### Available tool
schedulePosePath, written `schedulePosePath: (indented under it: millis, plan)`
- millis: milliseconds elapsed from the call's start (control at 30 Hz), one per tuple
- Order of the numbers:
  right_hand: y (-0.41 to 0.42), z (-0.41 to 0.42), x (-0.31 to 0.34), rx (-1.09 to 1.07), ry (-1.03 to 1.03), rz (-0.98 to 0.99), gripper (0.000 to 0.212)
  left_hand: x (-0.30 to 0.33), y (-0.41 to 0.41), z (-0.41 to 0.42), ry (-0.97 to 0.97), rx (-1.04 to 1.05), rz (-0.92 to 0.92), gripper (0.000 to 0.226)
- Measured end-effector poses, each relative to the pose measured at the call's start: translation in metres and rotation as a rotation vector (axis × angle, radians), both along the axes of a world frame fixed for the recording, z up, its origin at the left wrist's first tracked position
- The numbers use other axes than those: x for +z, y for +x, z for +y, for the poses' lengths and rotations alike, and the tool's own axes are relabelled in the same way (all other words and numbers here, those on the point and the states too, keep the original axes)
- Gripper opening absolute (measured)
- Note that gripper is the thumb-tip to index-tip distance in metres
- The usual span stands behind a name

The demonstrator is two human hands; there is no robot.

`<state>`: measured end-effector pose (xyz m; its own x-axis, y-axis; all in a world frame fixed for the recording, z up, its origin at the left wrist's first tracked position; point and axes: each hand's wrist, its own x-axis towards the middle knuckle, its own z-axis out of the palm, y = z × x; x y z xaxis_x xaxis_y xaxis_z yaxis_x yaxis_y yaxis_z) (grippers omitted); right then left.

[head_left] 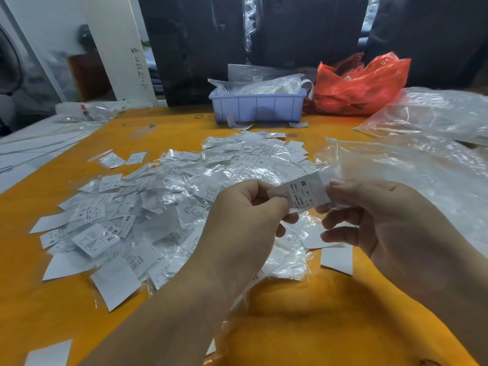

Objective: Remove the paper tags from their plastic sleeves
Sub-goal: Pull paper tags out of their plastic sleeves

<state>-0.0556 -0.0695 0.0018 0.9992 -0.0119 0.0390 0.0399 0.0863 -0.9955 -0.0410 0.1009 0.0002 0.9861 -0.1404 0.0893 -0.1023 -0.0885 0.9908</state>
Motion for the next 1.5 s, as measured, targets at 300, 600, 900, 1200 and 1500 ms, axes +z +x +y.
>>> schedulePosePath:
  millis: [300, 600, 900, 1200, 1500]
  plan:
    - [-0.0001, 0.0006, -0.0002, -0.02, -0.026, -0.033, 0.029, 0.0001, -0.002, -0.001, 0.047, -0.142, -0.002, 0.006]
    - [-0.0012, 0.0007, -0.001, -0.015, -0.085, -0.064, 0.033, -0.0003, -0.0009, -0.0004, 0.041, -0.142, -0.005, 0.008]
    - [-0.0028, 0.0023, 0.0018, -0.01, -0.163, -0.128, 0.028, -0.0011, 0.001, 0.0001, -0.064, -0.103, -0.012, 0.011]
    - [-0.0041, 0.0039, 0.001, 0.004, -0.234, -0.172, 0.033, -0.0006, 0.0016, 0.0009, -0.061, -0.132, -0.008, 0.008]
    - [-0.0026, 0.0012, 0.0012, -0.007, -0.148, -0.109, 0.031, -0.0001, -0.0003, 0.0011, 0.014, -0.221, -0.057, 0.006]
